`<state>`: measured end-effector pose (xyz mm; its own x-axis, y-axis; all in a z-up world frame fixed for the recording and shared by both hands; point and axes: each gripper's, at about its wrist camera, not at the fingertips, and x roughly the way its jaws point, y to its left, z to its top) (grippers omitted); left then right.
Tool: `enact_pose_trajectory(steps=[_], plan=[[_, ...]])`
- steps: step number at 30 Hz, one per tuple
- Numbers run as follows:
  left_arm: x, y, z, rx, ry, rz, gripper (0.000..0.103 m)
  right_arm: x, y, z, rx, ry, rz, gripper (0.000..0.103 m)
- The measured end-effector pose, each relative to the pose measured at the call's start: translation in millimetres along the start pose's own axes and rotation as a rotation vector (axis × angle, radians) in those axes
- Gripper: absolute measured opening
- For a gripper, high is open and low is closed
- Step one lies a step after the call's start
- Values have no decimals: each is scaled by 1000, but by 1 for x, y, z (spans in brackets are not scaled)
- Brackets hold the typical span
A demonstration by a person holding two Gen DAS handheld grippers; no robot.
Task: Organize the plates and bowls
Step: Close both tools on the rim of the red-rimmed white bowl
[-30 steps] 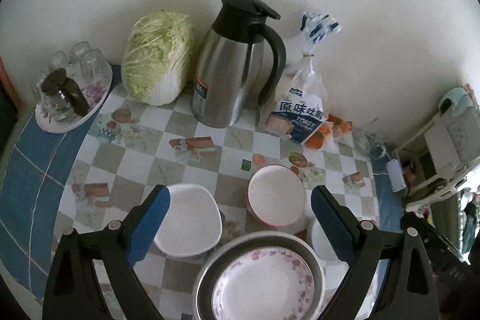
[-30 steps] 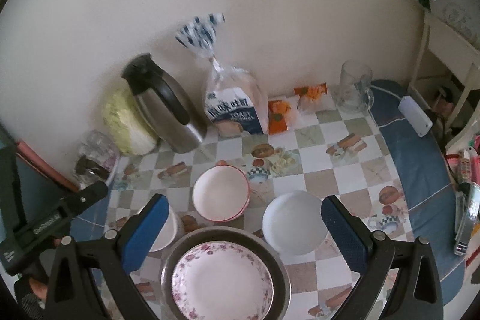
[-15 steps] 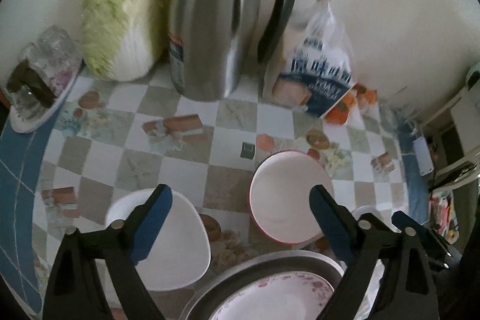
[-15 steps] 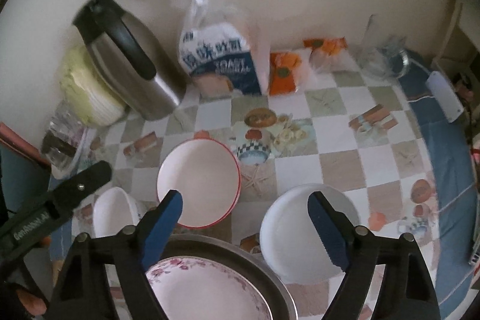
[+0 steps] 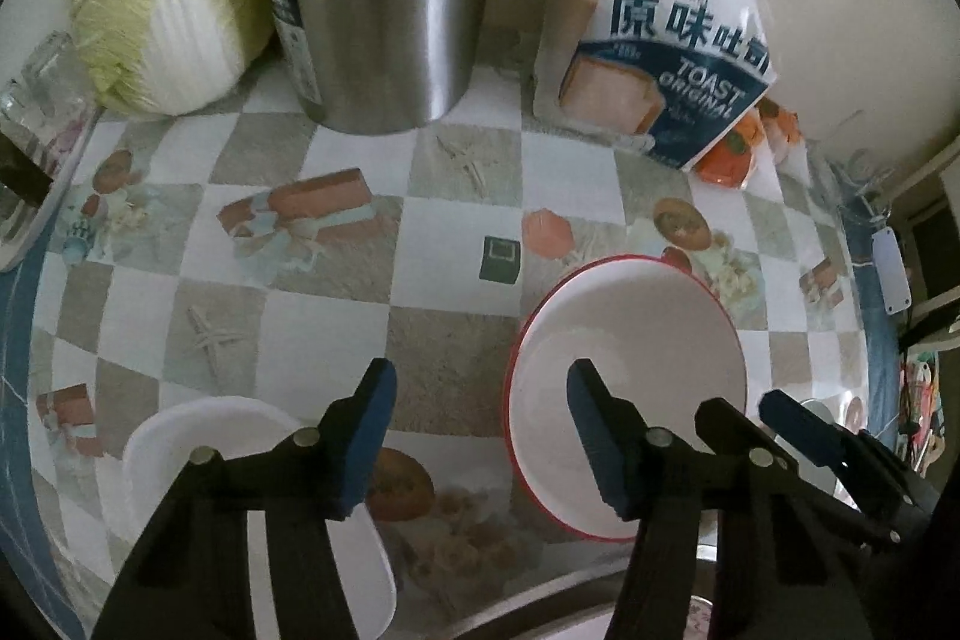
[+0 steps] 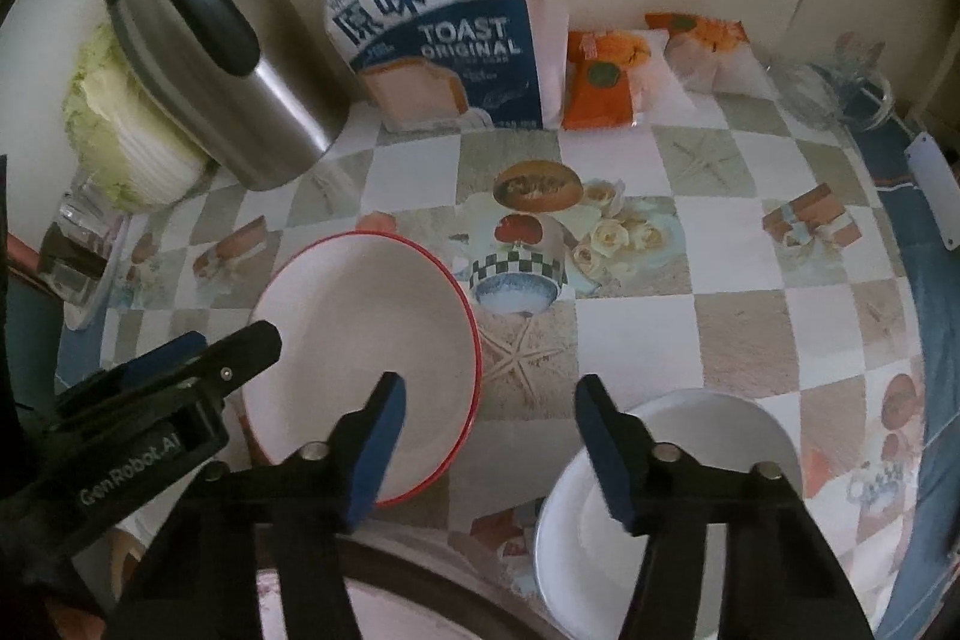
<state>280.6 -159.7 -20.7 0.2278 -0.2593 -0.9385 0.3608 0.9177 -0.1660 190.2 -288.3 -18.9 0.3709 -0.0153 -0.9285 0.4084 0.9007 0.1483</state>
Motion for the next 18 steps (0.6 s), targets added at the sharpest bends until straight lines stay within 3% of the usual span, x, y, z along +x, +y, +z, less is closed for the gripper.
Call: enact_pose_trajectory(steps=[2,8,10,16,18], plan=[[4,-1,0,6,3,-1,60,7,-1,0,3,6,3,52],[21,-3,0,17,45,-10,34,23,0,0,-3,22,11,38],[23,-4,0,21,51,-6,24,26,1,0,-6,23,14,30],[24,-6,0,27,53,-27,9,28,3,2,-7,28,47,11],[23,-10,0,41,43,-25,8,27,7,2,-26,23,39,11]])
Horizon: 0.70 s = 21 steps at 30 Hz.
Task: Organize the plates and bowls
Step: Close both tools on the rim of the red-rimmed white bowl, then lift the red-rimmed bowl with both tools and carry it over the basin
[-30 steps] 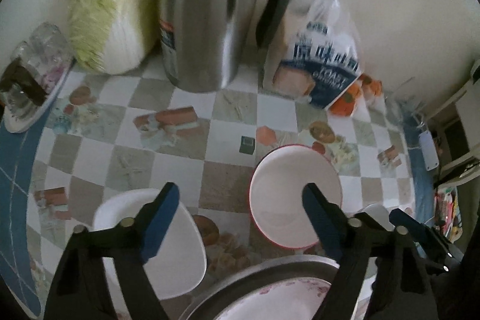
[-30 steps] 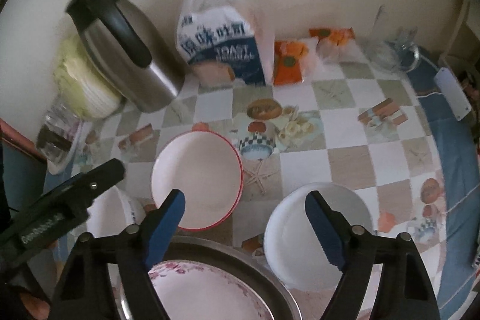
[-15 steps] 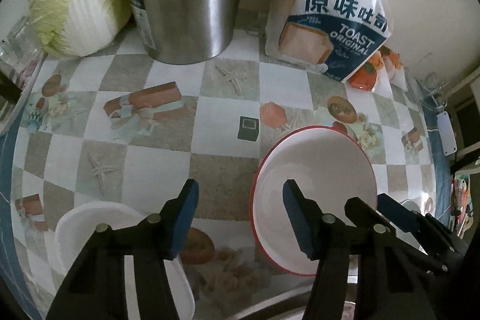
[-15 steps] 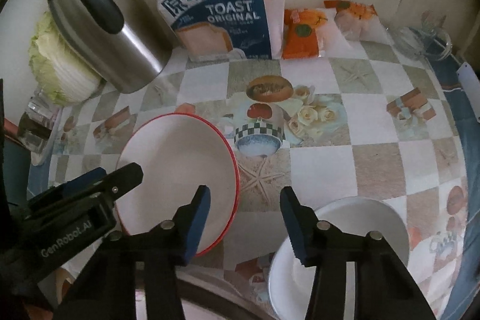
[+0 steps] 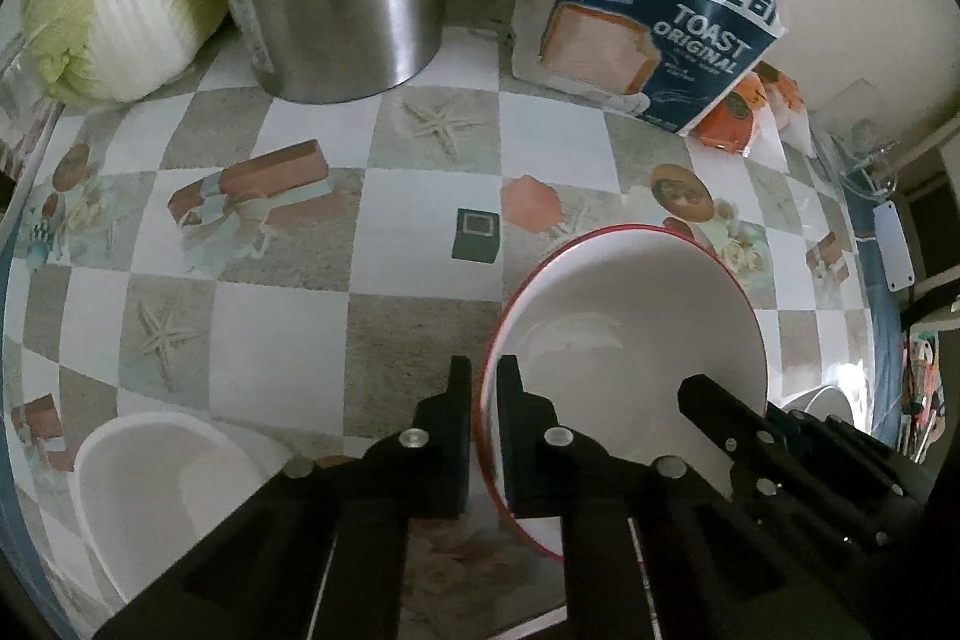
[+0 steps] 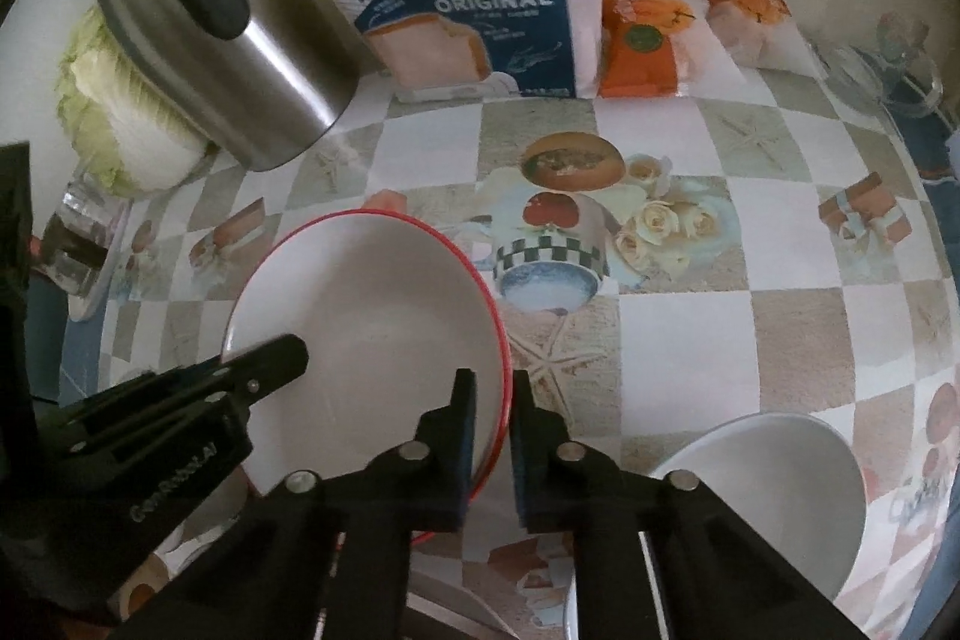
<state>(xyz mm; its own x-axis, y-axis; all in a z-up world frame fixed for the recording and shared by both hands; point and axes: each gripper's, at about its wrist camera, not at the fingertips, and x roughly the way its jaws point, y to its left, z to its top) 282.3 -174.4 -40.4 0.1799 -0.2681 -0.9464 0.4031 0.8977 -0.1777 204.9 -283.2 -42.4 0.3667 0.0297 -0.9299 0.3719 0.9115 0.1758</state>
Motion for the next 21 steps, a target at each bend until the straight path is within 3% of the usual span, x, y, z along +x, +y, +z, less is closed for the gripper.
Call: enact_pose_trajectory(steps=[9,21], plan=[[-18,-3,2,1,-43,-27,8,-9,-3,0,20,-29,8,11],[-92,-11,-21,6,-158,-49,8,-80,8,-6,-27,-154,5,11]])
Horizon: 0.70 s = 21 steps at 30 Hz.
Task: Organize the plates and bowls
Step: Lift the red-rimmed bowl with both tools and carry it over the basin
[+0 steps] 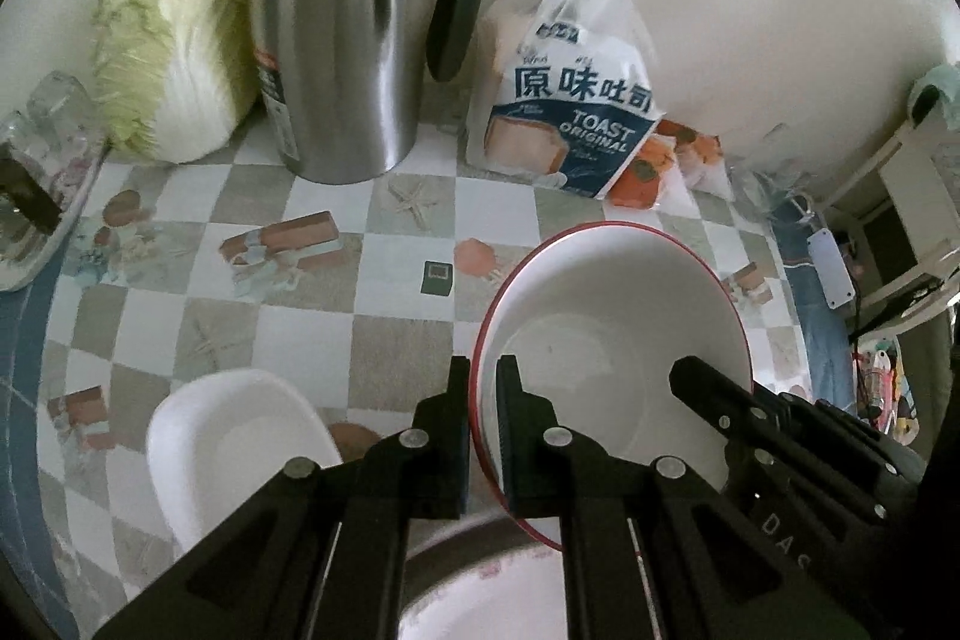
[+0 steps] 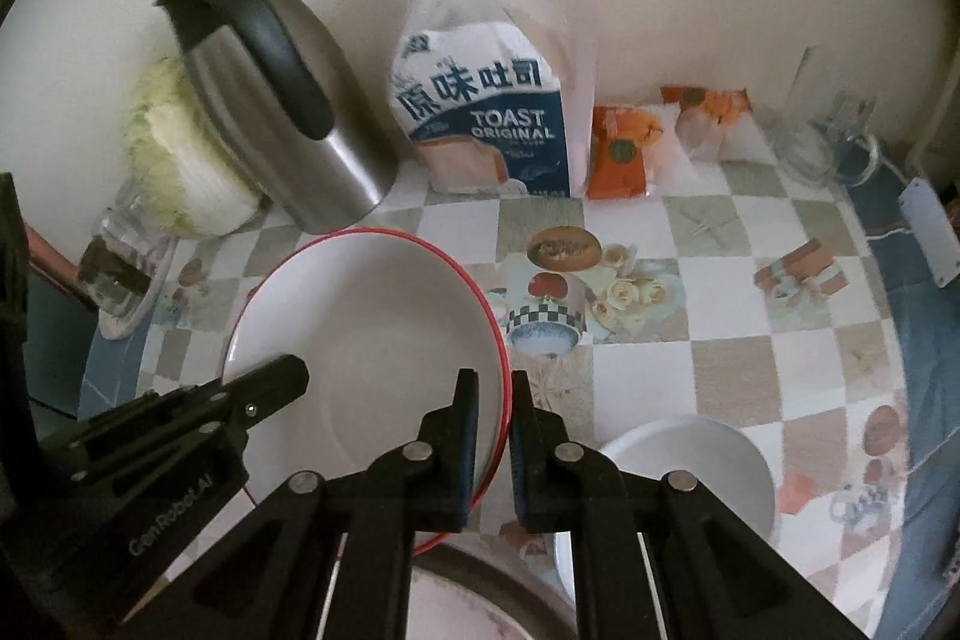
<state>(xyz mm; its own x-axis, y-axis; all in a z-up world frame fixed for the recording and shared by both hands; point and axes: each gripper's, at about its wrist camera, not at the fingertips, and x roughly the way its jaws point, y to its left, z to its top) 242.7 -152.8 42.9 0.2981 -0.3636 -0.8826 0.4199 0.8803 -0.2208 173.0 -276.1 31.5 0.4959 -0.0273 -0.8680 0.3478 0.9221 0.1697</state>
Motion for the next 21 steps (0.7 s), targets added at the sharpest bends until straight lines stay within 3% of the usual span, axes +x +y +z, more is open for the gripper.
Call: enact_pose_trajectory(steps=[11,21], plan=[[-49,0,-54,3,-67,16,8,-50,14,-42,-40,-32,18,11],[-61,29,-110,-96,-58,-24,8,-59,33,-95,-65,-5,51,11]])
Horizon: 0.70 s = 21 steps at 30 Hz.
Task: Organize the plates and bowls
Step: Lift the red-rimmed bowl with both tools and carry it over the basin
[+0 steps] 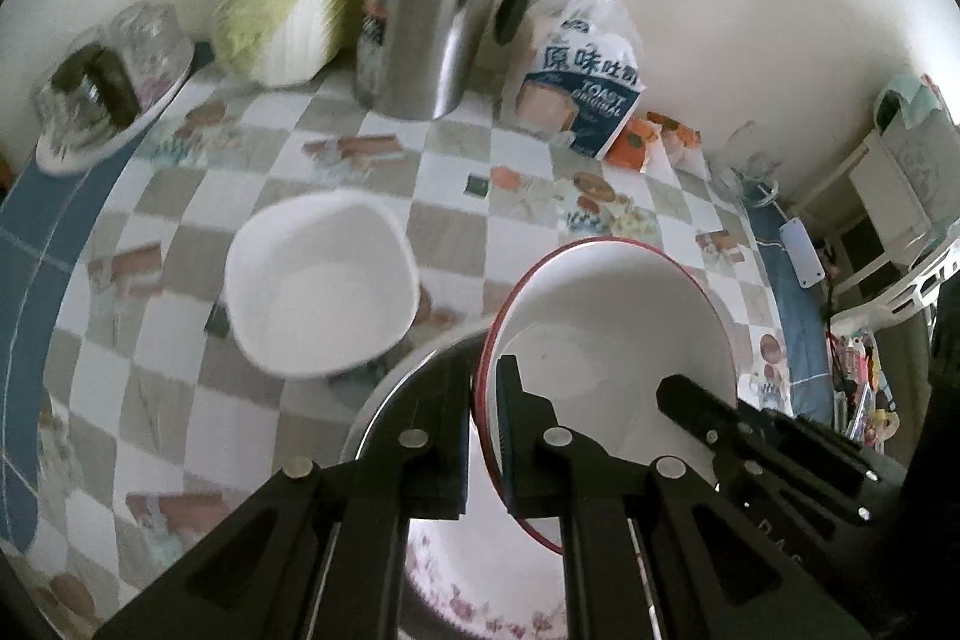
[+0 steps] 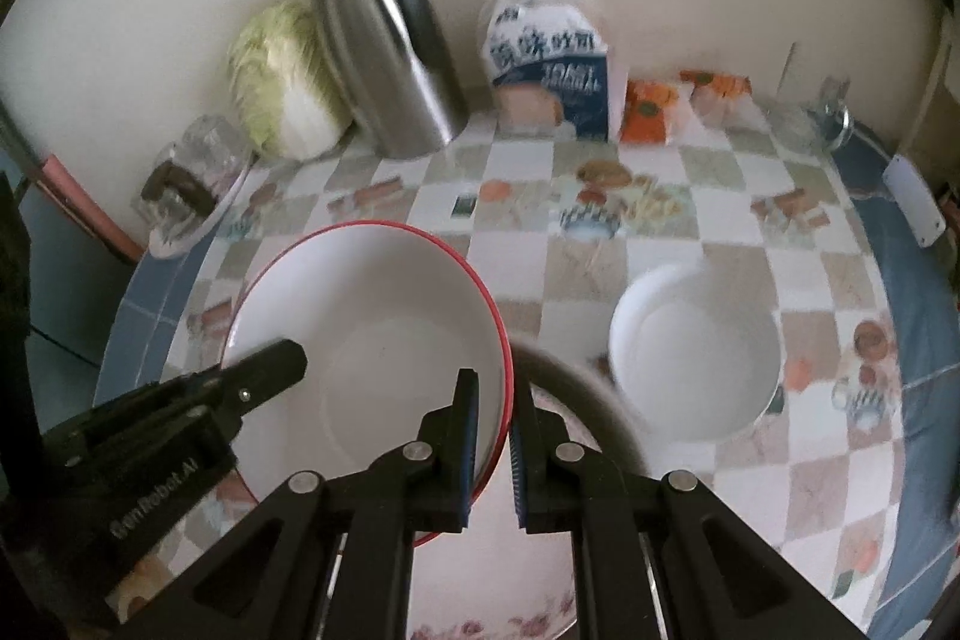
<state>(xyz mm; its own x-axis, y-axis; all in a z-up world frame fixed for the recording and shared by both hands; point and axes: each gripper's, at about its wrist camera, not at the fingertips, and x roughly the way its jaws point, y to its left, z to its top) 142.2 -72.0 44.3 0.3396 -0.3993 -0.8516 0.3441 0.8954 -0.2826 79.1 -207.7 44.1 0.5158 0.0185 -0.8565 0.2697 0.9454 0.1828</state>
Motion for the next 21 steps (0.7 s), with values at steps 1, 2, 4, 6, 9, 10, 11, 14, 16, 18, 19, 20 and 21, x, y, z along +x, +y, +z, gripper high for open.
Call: enact_pose_trajectory(steps=[1,2,4,6,9,10,11,14,16,18,19,20,21], plan=[[0,5,-6,-16,3,-8,8,2,2,-6,3,8,8,11],[0,8,-11,-27,4,-17,8,3,2,-10,7,13,14,11],[-1,13,-19,-38,4,-27,8,4,3,-18,10,18,23,11],[-1,15,-27,-44,3,-30,8,4,5,-25,9,12,27,11],[-2,17,-37,-45,-10,-25,8,4,8,-35,4,4,19,11],[-2,18,-38,-48,-12,-29,8,4,8,-39,7,0,23,11],[-1,20,-39,-54,-13,-37,8,4,7,-42,10,-3,25,11],[2,24,-43,-64,-10,-56,8,5,3,-50,37,-9,47,11],[4,25,-44,-63,-9,-56,8,8,2,-55,45,-10,52,11],[5,24,-45,-60,-11,-56,8,9,1,-60,54,-14,51,11],[5,23,-45,-55,-13,-59,8,9,0,-62,63,-18,51,11],[5,22,-45,-46,-15,-59,8,9,-1,-64,79,-25,51,11],[5,21,-46,-40,-17,-58,8,9,-3,-65,93,-31,54,11]])
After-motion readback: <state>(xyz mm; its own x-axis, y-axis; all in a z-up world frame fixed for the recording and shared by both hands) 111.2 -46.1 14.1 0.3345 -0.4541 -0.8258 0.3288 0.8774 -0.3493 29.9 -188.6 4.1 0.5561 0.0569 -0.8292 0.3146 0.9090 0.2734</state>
